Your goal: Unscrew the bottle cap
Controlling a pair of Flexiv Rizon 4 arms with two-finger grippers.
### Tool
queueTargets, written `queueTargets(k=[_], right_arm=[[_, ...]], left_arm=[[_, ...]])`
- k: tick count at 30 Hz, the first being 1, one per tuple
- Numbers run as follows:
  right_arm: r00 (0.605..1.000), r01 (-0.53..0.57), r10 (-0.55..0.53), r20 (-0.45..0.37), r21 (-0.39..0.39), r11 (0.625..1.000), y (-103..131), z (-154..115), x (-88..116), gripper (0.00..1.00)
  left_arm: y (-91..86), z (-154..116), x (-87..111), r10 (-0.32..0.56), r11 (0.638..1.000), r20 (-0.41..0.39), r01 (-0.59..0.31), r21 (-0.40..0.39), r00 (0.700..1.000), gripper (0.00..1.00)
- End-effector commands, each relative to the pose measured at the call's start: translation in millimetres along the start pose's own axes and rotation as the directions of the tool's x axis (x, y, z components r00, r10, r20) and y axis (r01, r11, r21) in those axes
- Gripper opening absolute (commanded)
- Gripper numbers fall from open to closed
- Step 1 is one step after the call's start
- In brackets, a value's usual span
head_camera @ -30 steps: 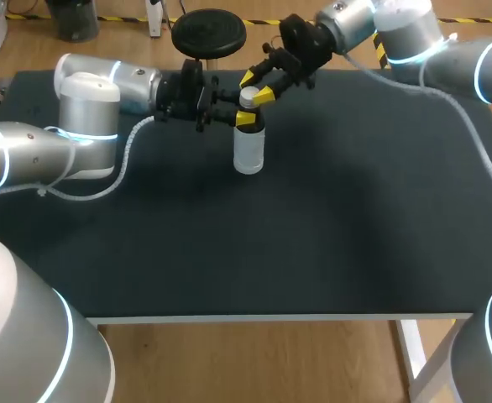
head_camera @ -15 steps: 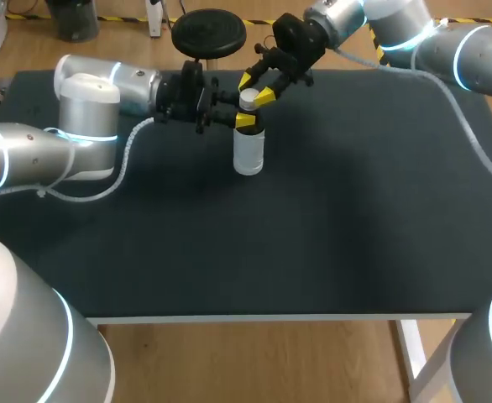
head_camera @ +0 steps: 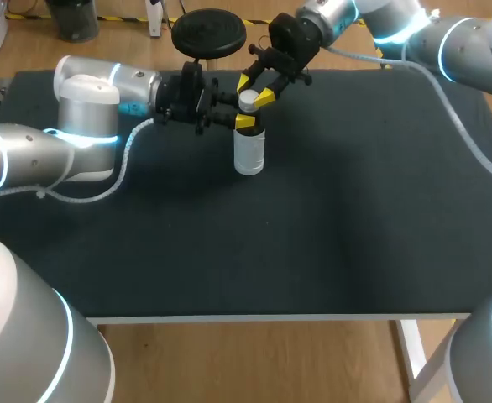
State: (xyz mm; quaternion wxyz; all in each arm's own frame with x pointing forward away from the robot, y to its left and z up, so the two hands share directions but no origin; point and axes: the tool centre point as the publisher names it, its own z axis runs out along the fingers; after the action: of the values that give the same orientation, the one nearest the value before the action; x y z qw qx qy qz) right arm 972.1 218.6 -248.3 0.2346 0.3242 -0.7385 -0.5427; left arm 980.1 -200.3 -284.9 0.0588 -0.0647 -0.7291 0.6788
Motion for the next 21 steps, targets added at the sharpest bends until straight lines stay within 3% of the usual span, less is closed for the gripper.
queueTargets(k=[1,6,8,15,21], right_arm=[[0.914,-0.001,-0.001,-0.405,-0.005,1.0,-1,1,-2,0.0],[0.91,-0.008,0.015,-0.414,0.018,1.0,-1,2,-1,0.0],[0.92,-0.011,0.021,-0.391,0.029,1.0,-2,1,-1,1.0],[0.981,-0.044,0.043,-0.191,0.001,0.999,-1,-12,-5,1.0],[0.997,-0.079,0.079,0.005,-0.024,0.997,4,-24,-3,1.0]], left_arm=[[0.8,-1,-4.3,-0.001,1.0,0.002,0.001,0.0,1.0,0.0],[0.8,-1,-4.3,-0.001,1.0,0.002,0.001,0.0,1.0,0.0],[0.8,-1,-4.3,-0.001,1.0,0.002,0.001,0.0,1.0,0.0],[0.8,-1,-4.3,-0.001,1.0,0.002,0.001,0.0,1.0,0.0],[0.8,-1,-4.3,-0.001,1.0,0.002,0.001,0.0,1.0,0.0]])
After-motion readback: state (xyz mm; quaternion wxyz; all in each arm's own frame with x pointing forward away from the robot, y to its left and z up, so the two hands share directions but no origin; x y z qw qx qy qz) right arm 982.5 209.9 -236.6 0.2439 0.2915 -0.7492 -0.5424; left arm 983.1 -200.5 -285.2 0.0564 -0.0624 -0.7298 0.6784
